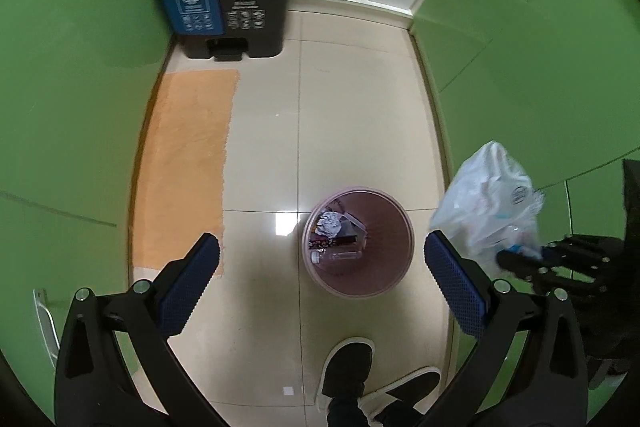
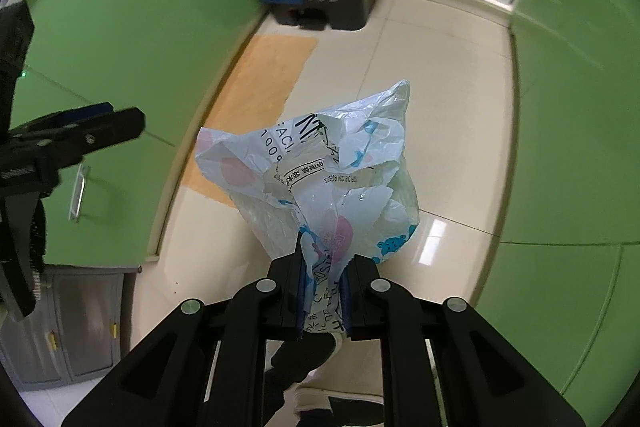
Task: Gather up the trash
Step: 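Open the left tool to drop the paper ball while the right tool drops the bag, then move both tools back over the counter toward the red cloth, then grasp the metal clip with the right tool while the left tool grasps the red cloth, then carry the red cloth and metal clip over the pink wastebasket, then open the left tool to drop the cloth while the right tool drops the clip, then move both open tools back over the empty black mat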
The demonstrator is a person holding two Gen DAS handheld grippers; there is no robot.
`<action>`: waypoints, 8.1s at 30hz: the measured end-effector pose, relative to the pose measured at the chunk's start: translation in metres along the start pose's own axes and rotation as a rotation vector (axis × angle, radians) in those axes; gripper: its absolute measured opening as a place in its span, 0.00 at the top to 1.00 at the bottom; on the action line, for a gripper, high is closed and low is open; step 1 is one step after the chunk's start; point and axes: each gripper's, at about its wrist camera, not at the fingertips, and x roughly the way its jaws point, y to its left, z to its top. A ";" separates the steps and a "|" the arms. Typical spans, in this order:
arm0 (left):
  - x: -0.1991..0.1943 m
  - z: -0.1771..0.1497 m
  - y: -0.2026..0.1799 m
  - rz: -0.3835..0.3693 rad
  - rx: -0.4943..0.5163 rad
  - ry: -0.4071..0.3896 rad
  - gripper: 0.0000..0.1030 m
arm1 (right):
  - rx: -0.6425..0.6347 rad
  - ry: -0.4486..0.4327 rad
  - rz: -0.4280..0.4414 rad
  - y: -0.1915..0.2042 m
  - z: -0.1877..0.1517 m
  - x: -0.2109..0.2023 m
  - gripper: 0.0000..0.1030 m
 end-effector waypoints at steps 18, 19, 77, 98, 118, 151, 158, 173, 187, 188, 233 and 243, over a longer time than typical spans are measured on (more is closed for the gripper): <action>-0.020 -0.013 0.013 0.002 -0.030 0.009 0.03 | 0.037 0.001 -0.057 0.006 -0.002 -0.014 0.08; -0.026 -0.010 0.008 -0.002 -0.019 0.009 0.03 | 0.045 -0.003 -0.059 0.006 -0.002 -0.023 0.08; -0.341 -0.003 -0.630 -0.382 0.940 -0.179 0.03 | 0.874 -0.492 -0.530 -0.266 -0.307 -0.582 0.06; -0.284 0.012 -0.680 -0.269 0.876 -0.116 0.03 | 0.790 -0.380 -0.479 -0.355 -0.291 -0.523 0.82; -0.260 -0.003 -0.744 -0.352 0.953 -0.085 0.03 | 0.835 -0.440 -0.471 -0.340 -0.327 -0.574 0.89; -0.320 -0.003 -0.679 -0.403 0.940 -0.162 0.81 | 0.712 -0.543 -0.453 -0.260 -0.311 -0.615 0.89; -0.362 0.020 -0.574 -0.368 0.850 -0.221 0.81 | 0.564 -0.567 -0.390 -0.201 -0.244 -0.604 0.89; -0.357 0.066 -0.297 -0.173 0.459 -0.226 0.81 | 0.175 -0.463 -0.131 -0.050 -0.057 -0.489 0.89; -0.154 0.039 -0.144 -0.101 0.216 -0.021 0.81 | 0.036 -0.259 -0.036 -0.010 0.011 -0.280 0.89; -0.136 0.034 -0.138 -0.103 0.207 -0.006 0.81 | 0.041 -0.244 -0.033 -0.014 0.009 -0.260 0.89; -0.040 -0.006 0.007 0.018 -0.008 -0.012 0.03 | -0.007 -0.076 -0.003 0.015 0.018 -0.037 0.07; -0.070 0.009 -0.030 0.000 0.050 -0.014 0.03 | 0.063 -0.080 -0.051 -0.005 0.006 -0.086 0.06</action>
